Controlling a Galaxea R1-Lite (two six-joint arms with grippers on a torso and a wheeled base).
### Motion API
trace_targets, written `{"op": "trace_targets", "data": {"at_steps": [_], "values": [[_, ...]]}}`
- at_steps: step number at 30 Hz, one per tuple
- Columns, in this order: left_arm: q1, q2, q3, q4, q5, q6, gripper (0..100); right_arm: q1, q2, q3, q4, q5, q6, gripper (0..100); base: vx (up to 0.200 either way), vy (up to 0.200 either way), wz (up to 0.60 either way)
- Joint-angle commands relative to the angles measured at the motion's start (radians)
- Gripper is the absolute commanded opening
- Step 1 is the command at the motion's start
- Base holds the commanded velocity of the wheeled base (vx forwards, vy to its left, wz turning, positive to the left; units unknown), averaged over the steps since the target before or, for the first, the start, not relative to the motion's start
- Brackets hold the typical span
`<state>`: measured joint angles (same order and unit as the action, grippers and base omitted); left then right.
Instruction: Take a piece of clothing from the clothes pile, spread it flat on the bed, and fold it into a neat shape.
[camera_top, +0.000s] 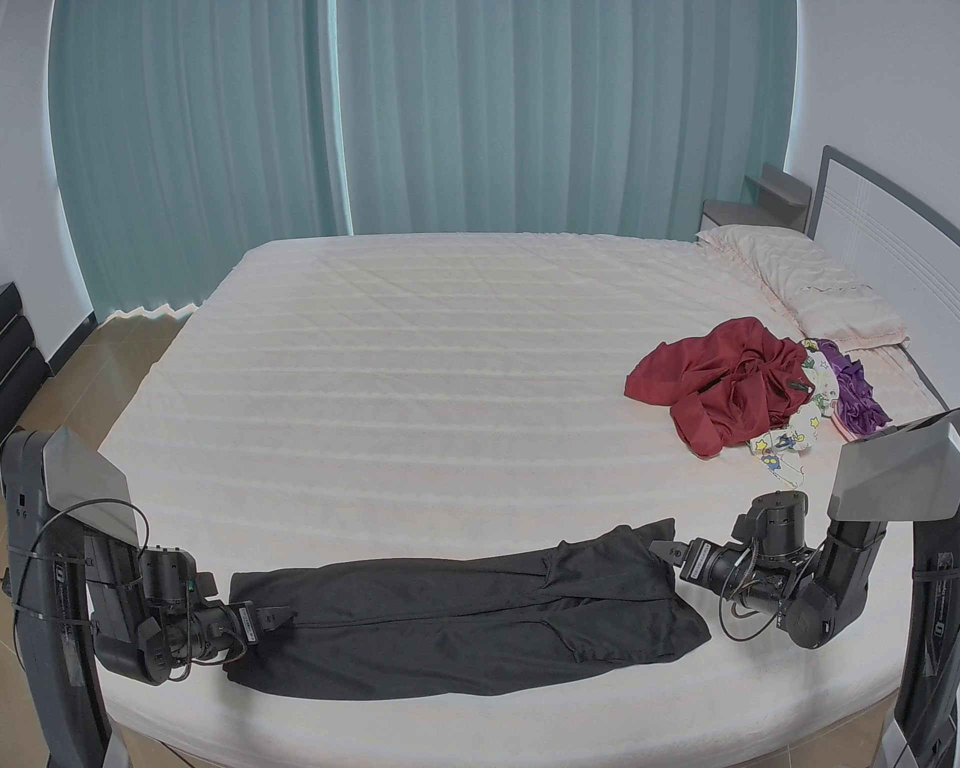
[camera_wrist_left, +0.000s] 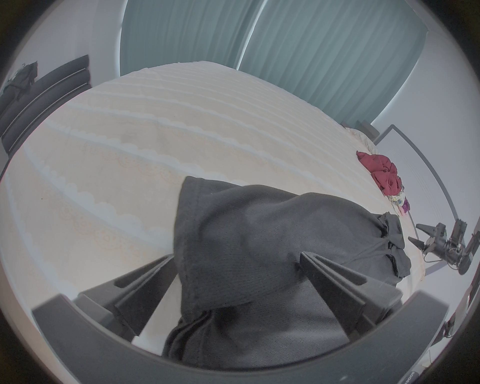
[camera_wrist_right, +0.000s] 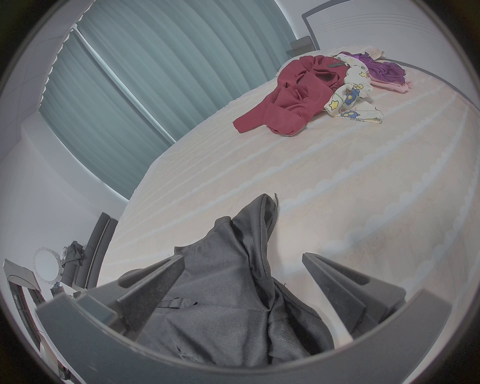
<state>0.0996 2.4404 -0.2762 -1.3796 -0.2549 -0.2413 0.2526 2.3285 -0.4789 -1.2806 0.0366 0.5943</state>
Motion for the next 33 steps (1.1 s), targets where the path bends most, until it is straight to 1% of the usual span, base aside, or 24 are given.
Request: {"op": "trace_targets", "data": {"at_steps": [1, 4, 5, 16, 23, 25, 29, 30, 31, 33], "values": [[-0.017, 0.031, -0.015, -0.001, 0.002, 0.002, 100, -0.001, 0.000, 0.000, 0.000, 0.000, -0.001, 100, 0.000, 0.000, 0.00], [-0.023, 0.032, -0.015, 0.001, 0.002, 0.002, 100, -0.001, 0.000, 0.000, 0.000, 0.000, -0.001, 100, 0.000, 0.000, 0.00], [-0.023, 0.032, -0.015, 0.001, 0.003, 0.002, 0, -0.003, 0.000, 0.000, 0.000, 0.000, -0.001, 100, 0.000, 0.000, 0.00], [-0.021, 0.028, -0.029, 0.001, 0.005, 0.000, 0, -0.001, 0.000, 0.008, -0.014, 0.000, -0.001, 100, 0.000, 0.000, 0.00], [-0.004, -0.021, -0.015, 0.013, 0.005, 0.004, 0, 0.001, 0.000, 0.019, -0.032, 0.000, -0.001, 100, 0.000, 0.000, 0.00], [0.026, -0.100, -0.006, 0.065, 0.003, 0.010, 0, -0.001, -0.003, 0.023, -0.034, 0.000, -0.001, 100, 0.000, 0.000, 0.00], [0.071, -0.187, -0.011, 0.192, -0.003, 0.033, 0, 0.001, -0.003, 0.023, -0.034, 0.000, -0.001, 100, 0.000, 0.000, 0.00], [0.077, -0.193, -0.012, 0.201, -0.004, 0.036, 0, 0.001, -0.003, 0.023, -0.034, 0.000, -0.001, 100, 0.000, 0.000, 0.00], [0.109, -0.228, -0.017, 0.240, -0.014, 0.053, 0, 0.001, -0.003, 0.023, -0.034, 0.000, -0.001, 100, 0.000, 0.000, 0.00], [0.140, -0.253, -0.026, 0.264, -0.021, 0.065, 0, 0.001, -0.003, 0.023, -0.034, 0.000, -0.001, 100, 0.000, 0.000, 0.00]]}}
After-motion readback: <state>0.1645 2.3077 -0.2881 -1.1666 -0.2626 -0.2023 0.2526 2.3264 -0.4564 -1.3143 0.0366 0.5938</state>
